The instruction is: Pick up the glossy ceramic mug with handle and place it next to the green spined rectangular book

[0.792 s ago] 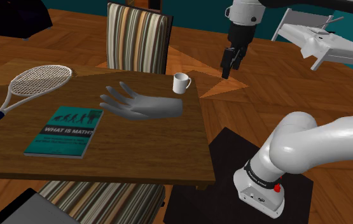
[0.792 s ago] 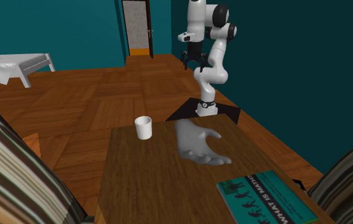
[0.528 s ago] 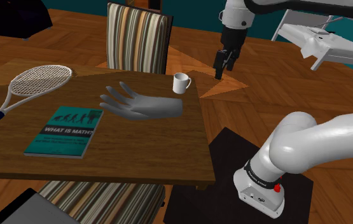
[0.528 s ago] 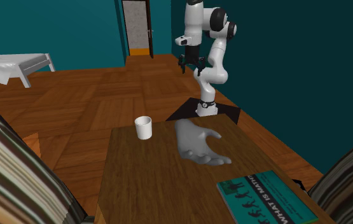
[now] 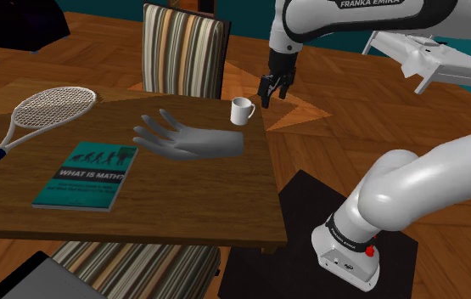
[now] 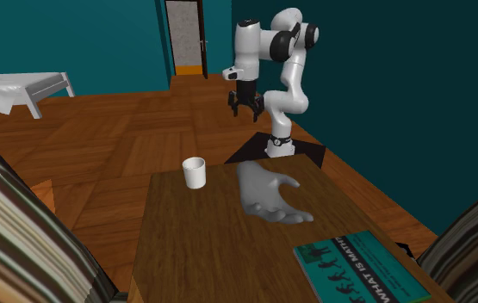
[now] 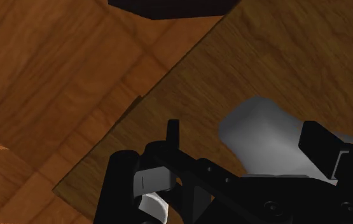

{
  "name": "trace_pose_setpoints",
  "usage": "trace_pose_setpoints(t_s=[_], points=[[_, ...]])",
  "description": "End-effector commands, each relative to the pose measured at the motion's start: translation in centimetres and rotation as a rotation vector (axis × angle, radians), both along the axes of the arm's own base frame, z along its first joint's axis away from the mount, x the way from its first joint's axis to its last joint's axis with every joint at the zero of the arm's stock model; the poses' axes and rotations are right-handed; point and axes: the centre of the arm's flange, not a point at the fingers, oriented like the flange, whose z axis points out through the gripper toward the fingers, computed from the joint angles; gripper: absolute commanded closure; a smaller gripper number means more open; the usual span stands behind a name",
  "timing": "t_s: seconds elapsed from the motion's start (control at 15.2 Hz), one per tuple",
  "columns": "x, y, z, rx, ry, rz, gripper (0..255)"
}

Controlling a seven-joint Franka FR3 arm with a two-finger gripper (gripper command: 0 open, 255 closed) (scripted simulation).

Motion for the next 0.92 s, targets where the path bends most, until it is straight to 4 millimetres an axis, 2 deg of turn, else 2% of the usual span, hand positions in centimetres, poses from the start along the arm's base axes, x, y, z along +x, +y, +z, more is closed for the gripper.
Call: trace_pose_setpoints(t_s=[0.0, 0.86], points=[[2.1, -0.6, -1.4, -0.002, -0.012, -0.020, 0], [15.0, -5.8, -10.0, -0.014, -0.077, -0.145, 0]])
